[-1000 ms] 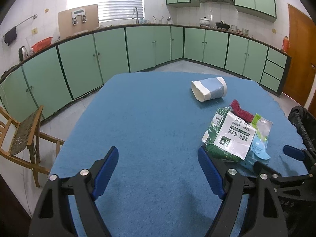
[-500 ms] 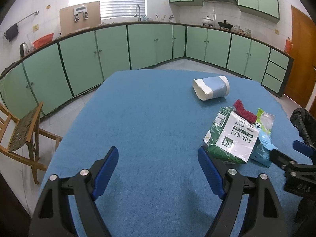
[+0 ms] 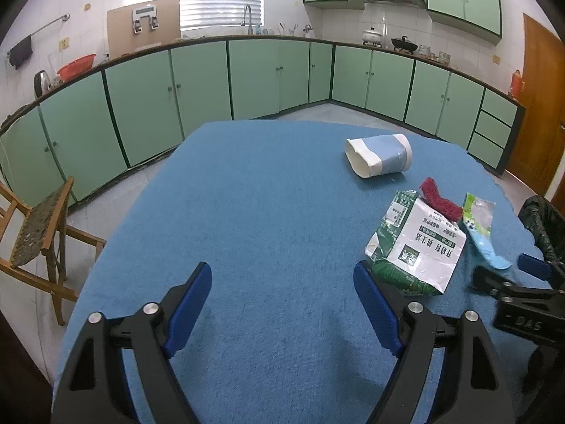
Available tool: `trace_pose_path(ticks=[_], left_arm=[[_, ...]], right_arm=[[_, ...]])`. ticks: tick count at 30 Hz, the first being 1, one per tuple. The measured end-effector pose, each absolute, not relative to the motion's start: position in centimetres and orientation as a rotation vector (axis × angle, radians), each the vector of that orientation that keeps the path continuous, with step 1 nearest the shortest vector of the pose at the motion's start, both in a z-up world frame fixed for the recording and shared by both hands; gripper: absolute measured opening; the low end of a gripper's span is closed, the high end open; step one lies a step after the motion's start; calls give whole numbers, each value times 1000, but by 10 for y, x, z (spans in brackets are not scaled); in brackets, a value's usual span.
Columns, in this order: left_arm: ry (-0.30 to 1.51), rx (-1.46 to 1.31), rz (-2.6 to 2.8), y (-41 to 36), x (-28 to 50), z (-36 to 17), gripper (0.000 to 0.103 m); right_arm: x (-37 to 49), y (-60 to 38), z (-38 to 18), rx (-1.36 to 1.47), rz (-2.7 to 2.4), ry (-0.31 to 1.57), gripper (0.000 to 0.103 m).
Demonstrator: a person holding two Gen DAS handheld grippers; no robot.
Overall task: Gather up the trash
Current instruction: 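Return both tools to the mat above the milk packages, then grasp the green-and-white milk bag with the left tool while the right tool grasps the blue milk carton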
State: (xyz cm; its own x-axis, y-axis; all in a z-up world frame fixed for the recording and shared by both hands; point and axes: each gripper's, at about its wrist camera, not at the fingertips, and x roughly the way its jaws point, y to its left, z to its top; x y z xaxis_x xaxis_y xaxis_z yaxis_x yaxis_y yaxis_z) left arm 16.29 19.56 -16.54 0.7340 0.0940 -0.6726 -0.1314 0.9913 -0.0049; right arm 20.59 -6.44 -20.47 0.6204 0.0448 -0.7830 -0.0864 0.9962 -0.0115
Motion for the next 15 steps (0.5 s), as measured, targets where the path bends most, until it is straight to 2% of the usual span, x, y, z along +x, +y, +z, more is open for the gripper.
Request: trace_pose_path(ticks=[6,13,15], left_arm=[[744,-51,115,193,164,-167,81],[745,-47,86,183,165,-166,81],[746,-45,74,181,164,-166,81]], right_arm=[[198,-96,-198,-43,-10,871,97],[212,-86,-198,-6,66,861,96],[219,-90,-204,19,85,890,80]])
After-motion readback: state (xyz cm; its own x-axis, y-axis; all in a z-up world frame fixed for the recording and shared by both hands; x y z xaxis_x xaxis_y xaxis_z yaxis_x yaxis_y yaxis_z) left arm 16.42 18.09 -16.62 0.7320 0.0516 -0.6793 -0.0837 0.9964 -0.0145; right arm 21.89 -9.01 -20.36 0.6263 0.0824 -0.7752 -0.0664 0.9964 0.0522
